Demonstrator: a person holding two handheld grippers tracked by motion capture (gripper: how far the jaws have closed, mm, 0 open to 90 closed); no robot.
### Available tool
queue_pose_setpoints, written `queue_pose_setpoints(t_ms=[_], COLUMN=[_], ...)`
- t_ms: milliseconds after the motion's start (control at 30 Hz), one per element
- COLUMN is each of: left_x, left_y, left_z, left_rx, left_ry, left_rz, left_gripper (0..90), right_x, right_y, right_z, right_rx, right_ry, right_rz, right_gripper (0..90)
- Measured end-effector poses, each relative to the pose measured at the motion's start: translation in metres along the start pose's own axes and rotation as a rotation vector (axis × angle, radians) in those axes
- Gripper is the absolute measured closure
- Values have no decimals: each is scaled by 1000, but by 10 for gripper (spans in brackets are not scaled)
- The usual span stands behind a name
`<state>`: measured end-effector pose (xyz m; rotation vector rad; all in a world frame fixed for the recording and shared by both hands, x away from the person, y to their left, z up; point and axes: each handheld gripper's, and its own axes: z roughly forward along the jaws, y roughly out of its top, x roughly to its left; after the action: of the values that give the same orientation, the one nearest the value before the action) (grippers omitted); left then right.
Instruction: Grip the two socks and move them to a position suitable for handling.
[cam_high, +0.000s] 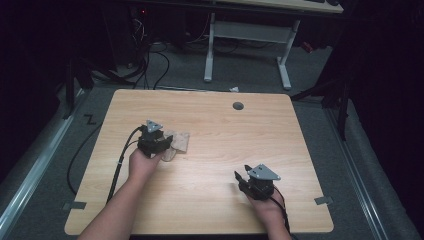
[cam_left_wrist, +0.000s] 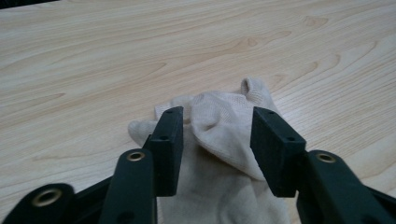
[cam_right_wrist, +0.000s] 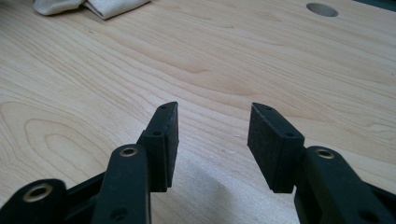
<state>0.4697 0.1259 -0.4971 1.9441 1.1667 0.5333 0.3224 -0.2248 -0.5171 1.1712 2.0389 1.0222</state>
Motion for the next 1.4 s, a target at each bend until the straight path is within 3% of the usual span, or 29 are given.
queue_pose_setpoints(t_ms=[33, 100, 133, 167, 200, 267, 467, 533, 600, 833, 1033, 1067, 1100, 1133, 1200, 1400], left_x=[0, -1, -2, -3, -7, -13, -30, -42, -46, -85, -106, -115, -115, -126, -131, -157], left_y=[0, 1, 1, 0, 0, 1, 2, 4, 5, 6, 3, 3, 3, 2, 2, -10], left_z=[1, 3, 4, 4, 4, 3, -3, -9, -10, -17, -20, -23, -23, -26, -26, -17], left_rx=[1, 7, 10, 15, 8, -3, -37, -60, -66, -93, -92, -95, -95, -100, -98, -50], left_ry=[-7, -8, -7, -6, 1, -5, -47, -85, -97, -179, -220, -245, -245, -268, -280, -339], left_rz=[-2, 0, 3, 5, 17, 28, 50, 54, 55, 102, 130, 138, 138, 156, 168, 207], left_gripper=[553, 625, 703, 703, 837, 867, 878, 879, 879, 880, 880, 880, 880, 880, 880, 879], right_x=[0, 0, 0, 0, 0, 1, 1, 1, 1, 2, 3, 3, 3, 3, 3, 2], right_y=[0, 0, 0, 0, 0, 0, 0, 0, 0, 0, 0, 0, 0, 0, 0, 0], right_z=[0, 0, 0, 0, 0, 0, 1, 1, 1, 1, 2, 2, 2, 2, 2, 0], right_rx=[0, 2, 3, 3, 2, 3, 4, 6, 7, 10, 9, 9, 9, 6, 5, 12], right_ry=[0, 3, 4, 4, 5, 5, 5, 6, 6, 11, 13, 12, 12, 11, 11, 3], right_rz=[0, 1, 3, 3, 5, 4, 0, 0, -1, -2, -2, -5, -5, -4, -5, -2], right_gripper=[539, 539, 539, 539, 541, 541, 544, 546, 546, 546, 547, 548, 548, 548, 548, 549])
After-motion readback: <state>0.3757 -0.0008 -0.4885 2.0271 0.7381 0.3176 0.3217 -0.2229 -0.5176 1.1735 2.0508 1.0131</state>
